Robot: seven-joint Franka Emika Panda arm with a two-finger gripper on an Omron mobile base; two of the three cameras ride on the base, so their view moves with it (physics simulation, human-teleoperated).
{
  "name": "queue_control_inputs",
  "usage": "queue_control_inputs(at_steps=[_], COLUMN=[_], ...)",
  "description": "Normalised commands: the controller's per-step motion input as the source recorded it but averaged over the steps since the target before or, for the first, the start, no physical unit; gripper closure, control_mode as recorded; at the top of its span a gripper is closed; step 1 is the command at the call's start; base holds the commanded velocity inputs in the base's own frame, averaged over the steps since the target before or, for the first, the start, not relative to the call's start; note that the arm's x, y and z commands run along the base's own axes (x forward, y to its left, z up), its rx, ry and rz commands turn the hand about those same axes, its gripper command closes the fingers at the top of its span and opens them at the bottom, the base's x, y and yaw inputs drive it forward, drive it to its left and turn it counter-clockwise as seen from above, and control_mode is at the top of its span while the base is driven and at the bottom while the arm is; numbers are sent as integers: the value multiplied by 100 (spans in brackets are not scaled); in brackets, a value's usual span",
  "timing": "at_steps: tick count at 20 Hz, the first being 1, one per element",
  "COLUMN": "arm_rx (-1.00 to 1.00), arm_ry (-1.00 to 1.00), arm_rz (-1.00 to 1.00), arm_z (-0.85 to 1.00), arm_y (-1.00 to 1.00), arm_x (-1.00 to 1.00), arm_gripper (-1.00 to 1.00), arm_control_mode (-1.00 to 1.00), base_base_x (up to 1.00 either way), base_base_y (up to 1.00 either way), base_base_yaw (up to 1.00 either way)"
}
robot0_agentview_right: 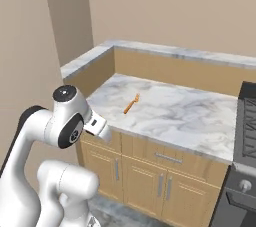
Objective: Organize the utensils by type. Pick up the wooden spoons from the counter and place them in the open cabinet. Then pick up the metallic utensils from the counter and place them in the open drawer.
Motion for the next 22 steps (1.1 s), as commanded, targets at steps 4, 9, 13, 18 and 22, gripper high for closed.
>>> queue_control_inputs(at_steps=[4,9,13,18,22], arm_rx=[0,0,0,0,0], arm_ry=[0,0,0,0,0], arm_rz=[0,0,0,0,-10], arm_z=[0,0,0,0,0], arm_y=[0,0,0,0,3], arm_x=[0,0,0,0,18], arm_gripper=[-100,-100,-100,-100,-100], arm_control_mode=[100,100,100,100,-100], base_base_x=[70,75,62,48,7], base_base_y=[24,8,11,18,6], base_base_yaw=[-27,-23,-20,-15,-4])
